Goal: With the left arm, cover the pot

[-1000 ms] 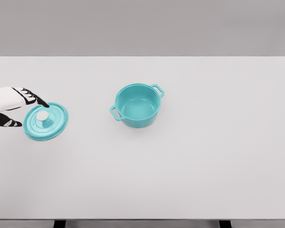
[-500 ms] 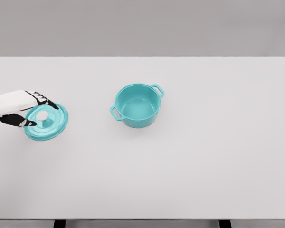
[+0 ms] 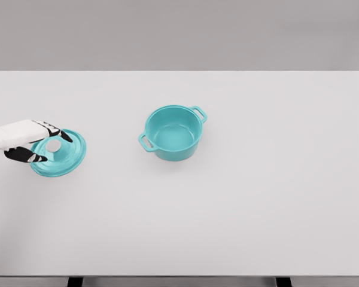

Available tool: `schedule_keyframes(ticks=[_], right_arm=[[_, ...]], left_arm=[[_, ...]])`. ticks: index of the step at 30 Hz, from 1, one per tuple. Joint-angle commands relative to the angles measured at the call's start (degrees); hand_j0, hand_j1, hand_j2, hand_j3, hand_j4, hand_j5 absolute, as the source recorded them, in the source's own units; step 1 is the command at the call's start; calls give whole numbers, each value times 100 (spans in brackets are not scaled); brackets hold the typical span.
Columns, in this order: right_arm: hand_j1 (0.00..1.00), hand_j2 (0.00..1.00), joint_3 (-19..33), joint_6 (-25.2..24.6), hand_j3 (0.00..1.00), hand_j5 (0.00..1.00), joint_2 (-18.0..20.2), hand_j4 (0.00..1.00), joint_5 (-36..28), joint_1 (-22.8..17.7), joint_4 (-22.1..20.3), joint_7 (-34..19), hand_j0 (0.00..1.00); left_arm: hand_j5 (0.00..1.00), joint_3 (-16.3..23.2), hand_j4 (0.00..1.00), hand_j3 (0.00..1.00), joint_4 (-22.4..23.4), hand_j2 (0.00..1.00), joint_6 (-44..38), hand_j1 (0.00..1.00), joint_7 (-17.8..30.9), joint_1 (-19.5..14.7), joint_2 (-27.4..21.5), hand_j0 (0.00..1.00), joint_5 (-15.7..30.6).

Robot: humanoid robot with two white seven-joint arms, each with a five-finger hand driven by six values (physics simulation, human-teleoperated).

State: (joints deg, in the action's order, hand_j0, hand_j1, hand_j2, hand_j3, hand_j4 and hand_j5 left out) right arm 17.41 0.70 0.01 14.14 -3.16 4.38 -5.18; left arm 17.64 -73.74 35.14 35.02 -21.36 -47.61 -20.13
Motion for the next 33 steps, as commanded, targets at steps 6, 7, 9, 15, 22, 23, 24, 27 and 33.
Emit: schedule_keyframes(ticks=[6, 7, 9, 15, 22, 23, 24, 27, 33], right_arm=[[100, 100, -1, 0, 100, 100, -1, 100, 1, 0, 2, -1, 100], [100, 100, -1, 0, 100, 100, -1, 100, 1, 0, 2, -1, 100], [100, 100, -1, 0, 100, 100, -1, 100, 1, 0, 2, -1, 100], [100, 100, -1, 0, 100, 100, -1, 100, 1, 0, 2, -1, 100], [100, 100, -1, 0, 100, 100, -1, 100, -7, 0, 2, -1, 100], [100, 100, -1, 0, 100, 100, -1, 100, 1, 0, 2, -1, 100], [100, 100, -1, 0, 100, 100, -1, 100, 1, 0, 2, -1, 100], [100, 100, -1, 0, 100, 100, -1, 100, 1, 0, 2, -1, 100], [100, 100, -1, 0, 100, 100, -1, 100, 1, 0, 2, -1, 100]], left_arm=[[74, -15, 74, 74, 52, 74, -14, 74, -2, -97, 121, 74, -228], [74, -15, 74, 74, 52, 74, -14, 74, -2, -106, 121, 74, -228], [74, -6, 74, 74, 52, 74, -14, 74, -2, -106, 121, 74, -228], [74, -6, 74, 74, 237, 74, -14, 74, -2, -106, 218, 74, -325], [65, -6, 65, 65, 246, 65, -14, 65, -2, -106, 235, 65, -316], [62, -6, 62, 62, 237, 62, -14, 62, -2, -106, 235, 62, -316], [61, -6, 61, 61, 246, 61, -14, 61, -2, -106, 235, 61, -316], [61, -6, 61, 61, 228, 61, -14, 61, -2, -106, 235, 61, -307], [54, -15, 54, 54, 219, 54, -14, 54, -2, -97, 226, 54, -289]])
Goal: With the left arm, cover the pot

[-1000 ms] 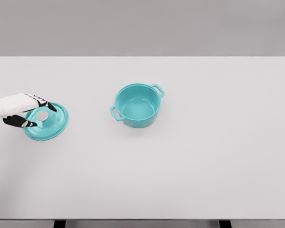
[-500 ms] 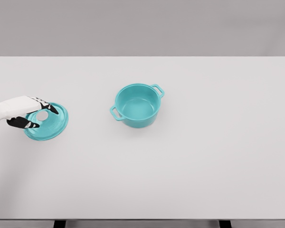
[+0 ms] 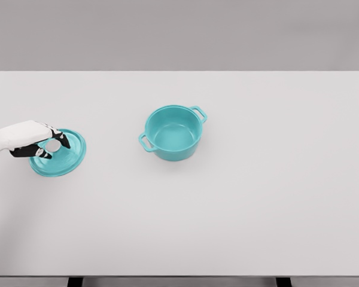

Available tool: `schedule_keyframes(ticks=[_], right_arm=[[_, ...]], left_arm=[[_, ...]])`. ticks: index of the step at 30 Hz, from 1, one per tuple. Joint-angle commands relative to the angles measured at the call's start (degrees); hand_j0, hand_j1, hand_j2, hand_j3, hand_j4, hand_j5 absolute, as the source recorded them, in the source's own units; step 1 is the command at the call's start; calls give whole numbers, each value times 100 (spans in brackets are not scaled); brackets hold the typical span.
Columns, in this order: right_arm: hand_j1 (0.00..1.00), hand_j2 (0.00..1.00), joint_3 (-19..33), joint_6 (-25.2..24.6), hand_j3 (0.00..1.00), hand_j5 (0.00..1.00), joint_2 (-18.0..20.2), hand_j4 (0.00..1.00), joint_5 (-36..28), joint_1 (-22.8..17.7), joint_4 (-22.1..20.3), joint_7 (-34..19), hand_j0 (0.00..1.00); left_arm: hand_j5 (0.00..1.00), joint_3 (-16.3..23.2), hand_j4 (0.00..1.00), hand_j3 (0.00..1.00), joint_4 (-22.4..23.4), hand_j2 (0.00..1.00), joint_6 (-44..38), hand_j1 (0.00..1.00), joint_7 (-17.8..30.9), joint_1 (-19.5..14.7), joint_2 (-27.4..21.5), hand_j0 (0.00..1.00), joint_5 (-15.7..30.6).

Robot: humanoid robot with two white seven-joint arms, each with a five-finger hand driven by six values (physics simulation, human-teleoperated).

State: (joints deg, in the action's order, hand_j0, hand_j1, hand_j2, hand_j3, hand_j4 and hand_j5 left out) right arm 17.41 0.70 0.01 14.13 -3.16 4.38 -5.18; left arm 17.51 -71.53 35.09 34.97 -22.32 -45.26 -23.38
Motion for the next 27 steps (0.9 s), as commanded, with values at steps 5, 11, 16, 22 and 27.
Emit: schedule_keyframes(ticks=[5, 11, 16, 22, 27], right_arm=[[100, 100, -1, 0, 100, 100, -1, 100, 2, 0, 2, -1, 100], [100, 100, -1, 0, 100, 100, -1, 100, 2, 0, 2, -1, 100], [100, 100, -1, 0, 100, 100, -1, 100, 2, 0, 2, -1, 100], [100, 100, -1, 0, 100, 100, -1, 100, 2, 0, 2, -1, 100], [100, 100, -1, 0, 100, 100, -1, 100, 2, 0, 2, -1, 100]], left_arm=[[51, -2, 51, 51, -28, 51, -9, 51, 3, 0, -9, 51, 44], [52, -2, 52, 52, -63, 52, -9, 52, 3, -9, -62, 52, 88], [52, -45, 52, 52, -230, 52, -9, 52, 3, -9, -141, 52, 114], [52, -63, 52, 52, -582, 52, -9, 52, 3, -44, -387, 52, 123], [52, -54, 52, 52, -652, 52, -9, 52, 3, -202, -378, 52, 123]])
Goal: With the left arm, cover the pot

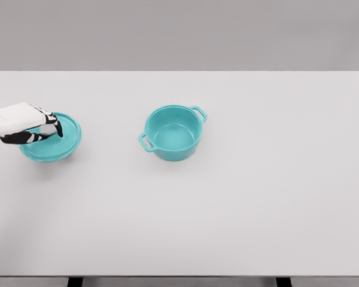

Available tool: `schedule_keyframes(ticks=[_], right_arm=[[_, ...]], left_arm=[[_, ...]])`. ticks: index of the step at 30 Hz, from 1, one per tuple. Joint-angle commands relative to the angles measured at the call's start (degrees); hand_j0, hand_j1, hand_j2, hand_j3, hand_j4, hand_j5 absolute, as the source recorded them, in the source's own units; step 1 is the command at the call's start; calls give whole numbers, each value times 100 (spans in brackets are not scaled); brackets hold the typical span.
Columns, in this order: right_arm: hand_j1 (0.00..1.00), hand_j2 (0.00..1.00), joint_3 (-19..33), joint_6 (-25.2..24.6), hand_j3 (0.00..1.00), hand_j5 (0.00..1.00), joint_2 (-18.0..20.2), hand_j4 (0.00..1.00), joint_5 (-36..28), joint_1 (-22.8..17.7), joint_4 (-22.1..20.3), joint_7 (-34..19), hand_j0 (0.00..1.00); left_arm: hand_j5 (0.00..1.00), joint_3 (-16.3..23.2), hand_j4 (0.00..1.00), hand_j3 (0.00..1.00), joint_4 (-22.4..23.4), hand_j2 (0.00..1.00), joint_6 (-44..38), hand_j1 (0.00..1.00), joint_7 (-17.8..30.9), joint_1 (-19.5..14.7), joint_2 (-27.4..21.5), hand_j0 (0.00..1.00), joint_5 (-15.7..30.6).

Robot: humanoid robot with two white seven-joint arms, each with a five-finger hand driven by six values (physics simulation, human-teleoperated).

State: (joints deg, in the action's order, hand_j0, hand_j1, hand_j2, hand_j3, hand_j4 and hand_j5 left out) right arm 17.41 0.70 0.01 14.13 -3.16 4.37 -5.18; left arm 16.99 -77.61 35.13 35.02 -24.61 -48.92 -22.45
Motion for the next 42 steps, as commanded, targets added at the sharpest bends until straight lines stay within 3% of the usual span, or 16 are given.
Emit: schedule_keyframes(ticks=[1, 14, 42], right_arm=[[100, 100, -1, 0, 100, 100, -1, 100, 2, 0, 2, -1, 100], [100, 100, -1, 0, 100, 100, -1, 100, 2, 0, 2, -1, 100], [100, 100, -1, 0, 100, 100, -1, 100, 2, 0, 2, -1, 100]], left_arm=[[52, -2, 52, 52, -44, 52, -13, 52, -2, 0, -12, 52, 30], [51, 42, 51, 51, -334, 51, -13, 51, -2, -343, 93, 51, 21], [50, 156, 50, 50, -430, 50, -13, 50, -2, -756, 1341, 50, -216]])
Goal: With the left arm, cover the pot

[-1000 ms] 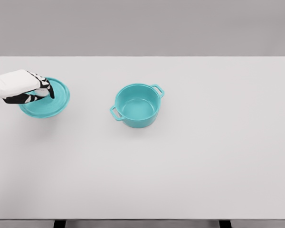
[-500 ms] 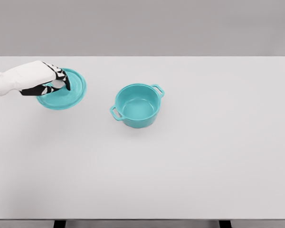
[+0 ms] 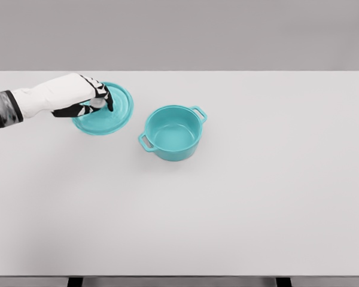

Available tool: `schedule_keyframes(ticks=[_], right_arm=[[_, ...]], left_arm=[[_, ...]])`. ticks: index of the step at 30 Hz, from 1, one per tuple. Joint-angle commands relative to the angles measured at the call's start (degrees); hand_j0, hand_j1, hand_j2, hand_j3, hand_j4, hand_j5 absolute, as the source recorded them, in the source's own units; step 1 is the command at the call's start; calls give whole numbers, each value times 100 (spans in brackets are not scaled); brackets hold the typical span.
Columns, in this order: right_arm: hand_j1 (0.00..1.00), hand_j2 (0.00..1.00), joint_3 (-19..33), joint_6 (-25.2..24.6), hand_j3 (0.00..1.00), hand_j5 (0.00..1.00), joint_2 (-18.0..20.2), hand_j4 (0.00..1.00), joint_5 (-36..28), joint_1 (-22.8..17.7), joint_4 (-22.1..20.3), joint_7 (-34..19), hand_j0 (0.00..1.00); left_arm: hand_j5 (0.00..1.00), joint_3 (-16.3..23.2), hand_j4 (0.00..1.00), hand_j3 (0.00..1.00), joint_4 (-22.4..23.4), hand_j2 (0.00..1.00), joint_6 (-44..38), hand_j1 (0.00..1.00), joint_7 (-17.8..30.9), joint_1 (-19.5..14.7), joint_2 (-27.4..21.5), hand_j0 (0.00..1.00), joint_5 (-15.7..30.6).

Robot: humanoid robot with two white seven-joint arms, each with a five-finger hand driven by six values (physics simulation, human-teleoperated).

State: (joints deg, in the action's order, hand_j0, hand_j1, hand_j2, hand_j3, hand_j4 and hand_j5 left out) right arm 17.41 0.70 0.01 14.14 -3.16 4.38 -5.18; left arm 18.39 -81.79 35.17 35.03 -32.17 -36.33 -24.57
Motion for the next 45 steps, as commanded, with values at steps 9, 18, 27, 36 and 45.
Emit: schedule_keyframes(ticks=[9, 18, 27, 36, 45], right_arm=[[100, 100, -1, 0, 100, 100, -1, 100, 1, 0, 2, -1, 100], [100, 100, -1, 0, 100, 100, -1, 100, 1, 0, 2, -1, 100], [100, 100, -1, 0, 100, 100, -1, 100, -8, 0, 2, -1, 100], [100, 100, -1, 0, 100, 100, -1, 100, -8, 0, 2, -1, 100], [100, 100, -1, 0, 100, 100, -1, 100, 1, 0, 2, -1, 100]], left_arm=[[50, 24, 50, 50, 5, 50, -17, 50, -3, -79, 706, 50, -364], [50, 341, 50, 50, 58, 50, -17, 50, -3, -193, 1198, 50, -769], [50, 420, 50, 50, 198, 50, -17, 50, -3, -220, 1629, 50, -1112], [51, 464, 51, 51, 400, 51, -17, 51, -3, -255, 2034, 51, -1375], [52, 508, 52, 52, 400, 52, -17, 52, -3, -229, 2060, 52, -1367]])
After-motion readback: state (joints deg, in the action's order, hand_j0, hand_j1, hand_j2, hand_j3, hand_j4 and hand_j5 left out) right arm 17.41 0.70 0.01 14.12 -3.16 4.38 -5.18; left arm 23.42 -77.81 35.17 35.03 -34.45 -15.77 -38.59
